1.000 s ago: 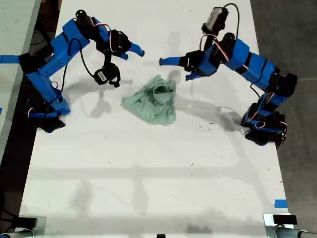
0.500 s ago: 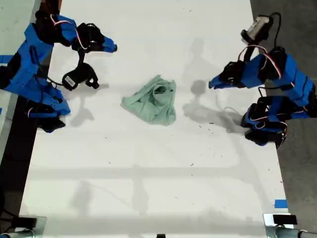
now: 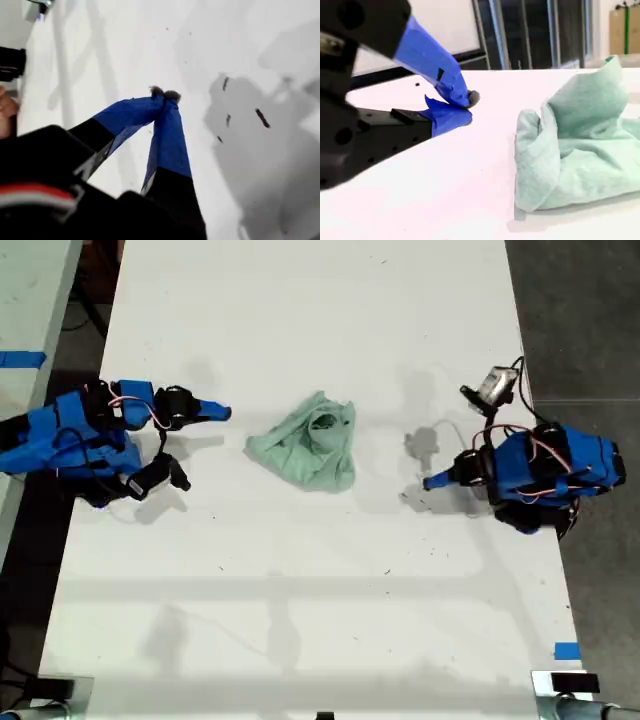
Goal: Fold t shirt
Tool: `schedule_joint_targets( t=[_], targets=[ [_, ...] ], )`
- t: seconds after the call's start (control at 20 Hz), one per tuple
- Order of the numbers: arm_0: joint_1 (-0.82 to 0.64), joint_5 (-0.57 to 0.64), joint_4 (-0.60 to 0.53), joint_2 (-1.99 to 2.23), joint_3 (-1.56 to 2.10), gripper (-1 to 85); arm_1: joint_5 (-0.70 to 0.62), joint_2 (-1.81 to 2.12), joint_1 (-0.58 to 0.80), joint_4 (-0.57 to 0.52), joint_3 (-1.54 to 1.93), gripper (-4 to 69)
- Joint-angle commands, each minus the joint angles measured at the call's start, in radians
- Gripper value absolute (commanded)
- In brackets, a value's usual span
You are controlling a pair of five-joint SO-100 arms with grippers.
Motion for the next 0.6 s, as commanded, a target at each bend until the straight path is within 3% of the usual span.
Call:
schedule_joint_targets(
  t=[0.0, 0.05, 0.1, 0.2, 0.35, 0.55],
  targets=[
    [-0.061, -0.028, -0.052, 0.094, 0.153, -0.3, -0.081, 0.035, 0.175, -0.046, 0.179, -1.2],
    [-0.087, -0.028, -0.025, 0.101, 0.153, -0.3, -0.173, 0.032, 0.278, -0.026, 0.227, -0.6],
    [-0.112, -0.023, 0.058, 0.181, 0.153, -0.3, -0.364, 0.021, 0.368, -0.021, 0.227, -1.2],
    [-0.19, -0.035, 0.15, 0.202, 0.153, -0.3, -0.344, 0.031, 0.368, -0.011, 0.221, -1.6],
    [-0.187, -0.08, 0.172, 0.202, 0.153, -0.3, -0.291, 0.028, 0.337, -0.009, 0.221, -1.6],
    [-0.199, -0.107, 0.186, 0.202, 0.153, -0.3, -0.316, 0.026, 0.334, -0.009, 0.221, -1.6]
  ],
)
